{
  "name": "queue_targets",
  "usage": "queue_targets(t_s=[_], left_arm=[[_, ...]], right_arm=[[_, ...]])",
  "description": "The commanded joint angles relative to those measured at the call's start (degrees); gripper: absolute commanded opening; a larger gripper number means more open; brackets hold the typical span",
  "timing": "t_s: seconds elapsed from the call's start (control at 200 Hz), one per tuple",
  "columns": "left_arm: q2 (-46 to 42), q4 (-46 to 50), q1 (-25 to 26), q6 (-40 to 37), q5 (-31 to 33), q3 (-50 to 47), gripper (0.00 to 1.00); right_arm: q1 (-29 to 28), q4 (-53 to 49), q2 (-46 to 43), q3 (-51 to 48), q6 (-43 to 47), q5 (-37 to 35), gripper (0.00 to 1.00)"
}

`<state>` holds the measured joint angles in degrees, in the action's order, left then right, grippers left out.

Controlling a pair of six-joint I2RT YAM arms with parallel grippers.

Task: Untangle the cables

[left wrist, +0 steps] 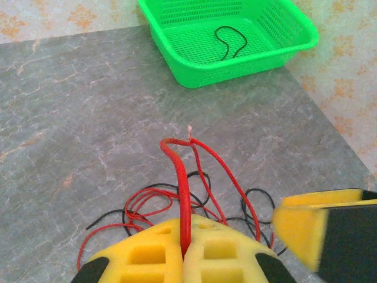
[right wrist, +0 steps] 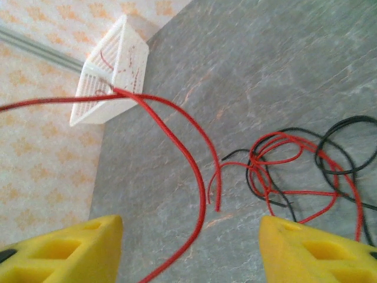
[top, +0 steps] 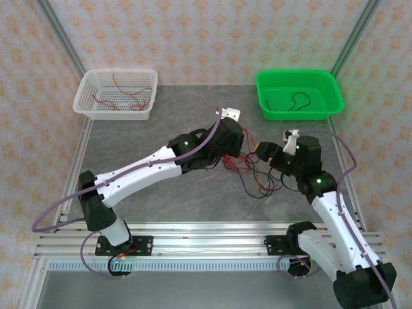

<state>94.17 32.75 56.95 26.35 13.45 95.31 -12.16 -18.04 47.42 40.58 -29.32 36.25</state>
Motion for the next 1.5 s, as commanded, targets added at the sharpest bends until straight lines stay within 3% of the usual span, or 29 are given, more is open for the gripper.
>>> queue_targets(t_s=[0.0,0.14,0.3,0.38,0.44,0.495,0.746,0.951,1.056,1.246,1.496], left_arm=[[0.65,-0.22,-0.58,-2.09,-1.23,2.58,0.0],[-0.33,0.0,-0.7,-2.68,-0.58,3.37,0.0],[-3.04,0.82,-1.13,-3.48,3.74,4.89,0.0],[-4.77,0.17,-1.56,-3.85,5.36,5.11,0.0],[-5.93,-0.72,-1.66,-4.11,6.32,4.91,0.0],[-7.03,-1.63,-1.73,-4.2,7.01,4.55,0.0],[-9.85,-4.85,-2.88,-5.31,11.52,2.94,0.0],[-11.32,-7.67,-6.99,-7.49,13.9,3.12,0.0],[-11.97,-9.16,-9.56,-8.28,14.05,3.05,0.0],[-12.81,-11.02,-15.96,-10.29,14.7,3.22,0.0],[-12.15,-16.27,-29.41,-14.39,14.11,3.49,0.0]], right_arm=[[-4.14,4.6,3.61,2.34,-1.83,-3.88,0.62],[-7.75,5.02,8.64,2.57,-2.61,-10.24,0.55],[-8.49,6.53,8.11,-1.17,-5.55,-16.72,0.48],[-8.55,9.42,7.91,-4.51,-7.52,-16.28,0.3],[-8.73,12.7,8.32,-7.28,-9.23,-14.72,0.08],[-9.1,14.84,8.93,-9.13,-10.33,-13.47,0.03],[-10.78,16.12,8.62,-13.19,-11.46,-13.34,0.13],[-10.78,13.8,5.16,-15.34,-11.64,-14.33,0.44],[-10.78,13.29,3.59,-15.92,-11.97,-14.97,0.53],[-10.78,13.08,4.64,-15.47,-11.07,-14.9,0.56],[-10.8,11.35,4.92,-13.91,-8.59,-15.11,0.56]])
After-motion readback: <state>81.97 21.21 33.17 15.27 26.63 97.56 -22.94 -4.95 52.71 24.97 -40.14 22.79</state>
